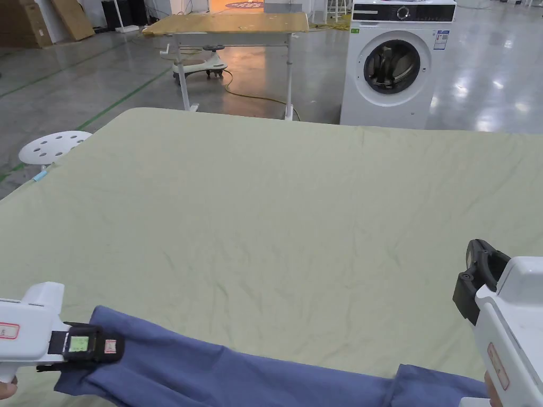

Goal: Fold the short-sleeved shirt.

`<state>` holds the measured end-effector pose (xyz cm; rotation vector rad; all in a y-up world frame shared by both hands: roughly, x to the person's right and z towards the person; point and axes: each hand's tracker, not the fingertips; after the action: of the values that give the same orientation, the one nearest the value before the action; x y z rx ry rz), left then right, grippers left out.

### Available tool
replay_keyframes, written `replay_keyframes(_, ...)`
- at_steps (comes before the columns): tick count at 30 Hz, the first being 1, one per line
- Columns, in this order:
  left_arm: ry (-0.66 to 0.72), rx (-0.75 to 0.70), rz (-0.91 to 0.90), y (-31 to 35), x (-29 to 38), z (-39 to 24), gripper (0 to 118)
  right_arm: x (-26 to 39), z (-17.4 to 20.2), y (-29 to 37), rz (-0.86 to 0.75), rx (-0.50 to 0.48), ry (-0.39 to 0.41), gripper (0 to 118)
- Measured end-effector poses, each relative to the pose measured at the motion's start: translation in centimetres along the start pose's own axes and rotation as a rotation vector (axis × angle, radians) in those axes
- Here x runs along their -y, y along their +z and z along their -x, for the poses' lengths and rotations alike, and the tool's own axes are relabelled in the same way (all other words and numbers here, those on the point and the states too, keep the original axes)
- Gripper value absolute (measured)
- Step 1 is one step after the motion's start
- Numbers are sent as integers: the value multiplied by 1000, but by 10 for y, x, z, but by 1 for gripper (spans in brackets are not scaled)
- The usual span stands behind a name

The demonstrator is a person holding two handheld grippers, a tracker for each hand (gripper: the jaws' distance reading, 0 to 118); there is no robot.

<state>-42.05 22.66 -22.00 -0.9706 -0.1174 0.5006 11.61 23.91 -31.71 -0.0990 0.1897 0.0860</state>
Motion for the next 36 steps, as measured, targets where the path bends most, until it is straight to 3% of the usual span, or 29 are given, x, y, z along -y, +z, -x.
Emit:
replay_keyframes(12, -61, 208, 95, -74, 8, -120, 2, 6, -10, 8, 17, 11, -2, 0)
replay_keyframes(23, -129, 59, 262, -203, 42, -184, 2, 17, -28, 17, 62, 60, 5, 0)
replay_keyframes(36, -128, 77, 264, -201, 46, -195, 3, 21, -27, 19, 87, 63, 14, 0)
